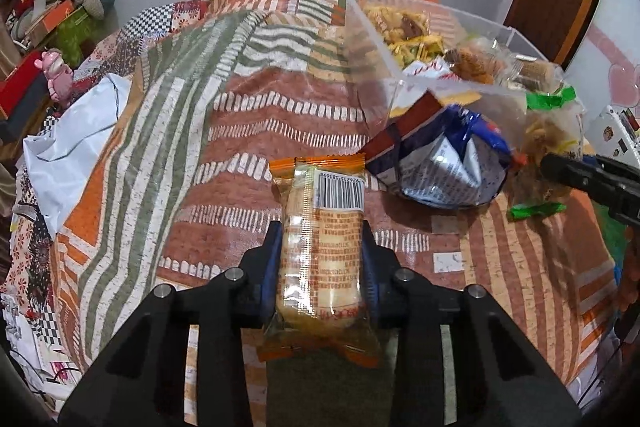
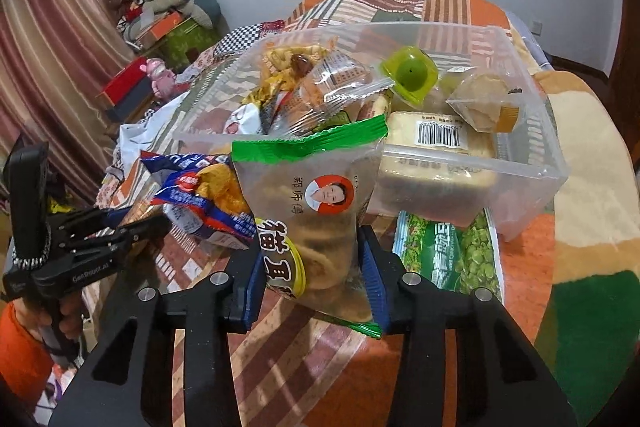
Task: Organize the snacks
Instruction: 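Grasp the orange-wrapped cake with the left tool while the right tool grasps the green-labelled cookie bag, then lower the cake and cookie bag into the box and open both tools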
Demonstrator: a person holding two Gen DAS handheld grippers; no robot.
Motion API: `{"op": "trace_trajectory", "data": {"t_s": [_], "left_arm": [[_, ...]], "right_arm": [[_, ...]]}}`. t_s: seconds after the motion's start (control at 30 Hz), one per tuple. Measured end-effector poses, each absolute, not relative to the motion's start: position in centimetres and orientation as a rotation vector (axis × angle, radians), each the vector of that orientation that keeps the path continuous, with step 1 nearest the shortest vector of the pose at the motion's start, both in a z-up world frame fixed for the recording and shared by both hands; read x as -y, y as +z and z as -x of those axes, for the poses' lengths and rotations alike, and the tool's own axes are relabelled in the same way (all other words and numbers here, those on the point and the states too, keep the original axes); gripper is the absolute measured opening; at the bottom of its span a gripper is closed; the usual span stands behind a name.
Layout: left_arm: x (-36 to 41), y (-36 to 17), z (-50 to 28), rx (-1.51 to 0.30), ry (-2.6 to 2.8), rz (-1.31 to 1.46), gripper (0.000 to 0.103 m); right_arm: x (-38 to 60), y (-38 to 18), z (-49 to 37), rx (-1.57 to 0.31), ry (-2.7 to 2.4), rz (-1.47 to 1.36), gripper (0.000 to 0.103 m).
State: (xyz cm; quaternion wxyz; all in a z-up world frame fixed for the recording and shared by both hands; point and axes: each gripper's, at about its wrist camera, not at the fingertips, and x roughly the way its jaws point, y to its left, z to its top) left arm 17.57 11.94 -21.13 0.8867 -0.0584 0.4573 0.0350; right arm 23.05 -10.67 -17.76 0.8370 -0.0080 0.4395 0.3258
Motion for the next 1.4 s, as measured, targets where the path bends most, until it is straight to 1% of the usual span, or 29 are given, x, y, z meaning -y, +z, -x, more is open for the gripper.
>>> {"op": "trace_trajectory", "data": {"t_s": [0.4,0.77,1.17,1.4], "left_arm": [[-11.4,-14.8,-16.9,-0.816,0.066,0.131,0.035],[-9.2,-10.3,-19.8,-0.719,0.003,0.118,0.035],[-7.4,-9.7,-24.2,-0.704,-0.031,0.108,0.035],[-7.3,-11.0,-27.3,-0.739,-0.017,0.114,0.035]], "right_arm": [[12.3,-14.2,-22.1,-0.843,0.707,-0.038,0.039],[13.8,-10.4,-23.6,-0.727,0.67,-0.084,0.039],[15.1,-8.4,-27.0,-0.652,0.608,-0.126,0.039],[14.2,-9.2,-29.3,-0.675,0.592,-0.121,0.039]]}}
